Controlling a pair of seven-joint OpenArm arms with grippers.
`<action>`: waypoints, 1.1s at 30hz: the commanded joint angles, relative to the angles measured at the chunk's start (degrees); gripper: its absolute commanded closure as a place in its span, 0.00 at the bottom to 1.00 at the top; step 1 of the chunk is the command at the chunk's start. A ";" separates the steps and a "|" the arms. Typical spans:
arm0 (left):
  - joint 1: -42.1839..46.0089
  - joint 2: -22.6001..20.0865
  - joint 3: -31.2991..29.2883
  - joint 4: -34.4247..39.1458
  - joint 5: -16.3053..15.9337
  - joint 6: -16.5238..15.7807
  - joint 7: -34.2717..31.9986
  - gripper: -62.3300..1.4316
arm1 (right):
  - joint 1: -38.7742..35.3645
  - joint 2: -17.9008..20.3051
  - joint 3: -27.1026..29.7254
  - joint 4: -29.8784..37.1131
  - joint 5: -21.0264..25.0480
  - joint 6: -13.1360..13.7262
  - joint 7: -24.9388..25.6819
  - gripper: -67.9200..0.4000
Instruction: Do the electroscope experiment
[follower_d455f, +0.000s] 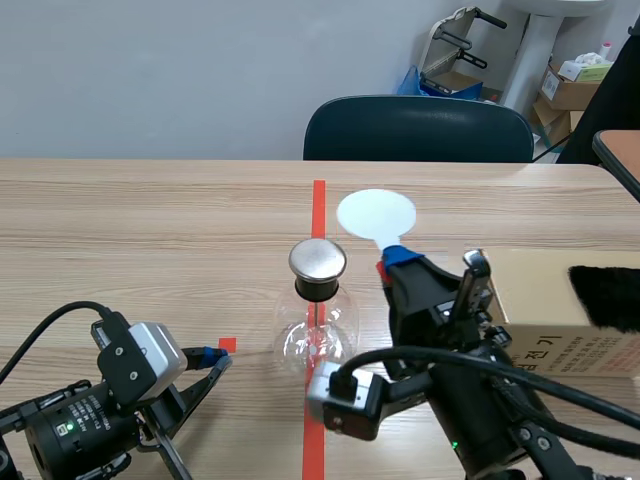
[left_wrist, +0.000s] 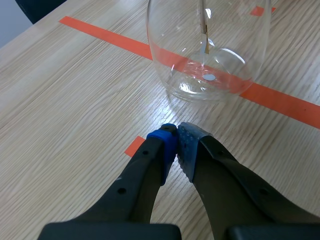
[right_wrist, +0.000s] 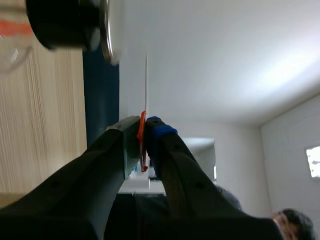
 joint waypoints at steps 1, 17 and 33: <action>-0.15 0.28 -0.33 1.14 -0.15 -0.09 -0.81 0.91 | 0.57 0.17 0.33 0.52 -0.02 -0.59 -2.86 0.98; -0.15 0.26 -0.33 1.14 -0.15 -0.09 -0.79 0.91 | -0.46 0.17 0.33 0.52 -0.04 -0.61 -18.64 0.98; -0.15 0.26 -0.33 1.14 -0.15 -0.09 -0.81 0.91 | -0.44 0.17 0.33 0.52 -2.45 -0.61 2.80 0.98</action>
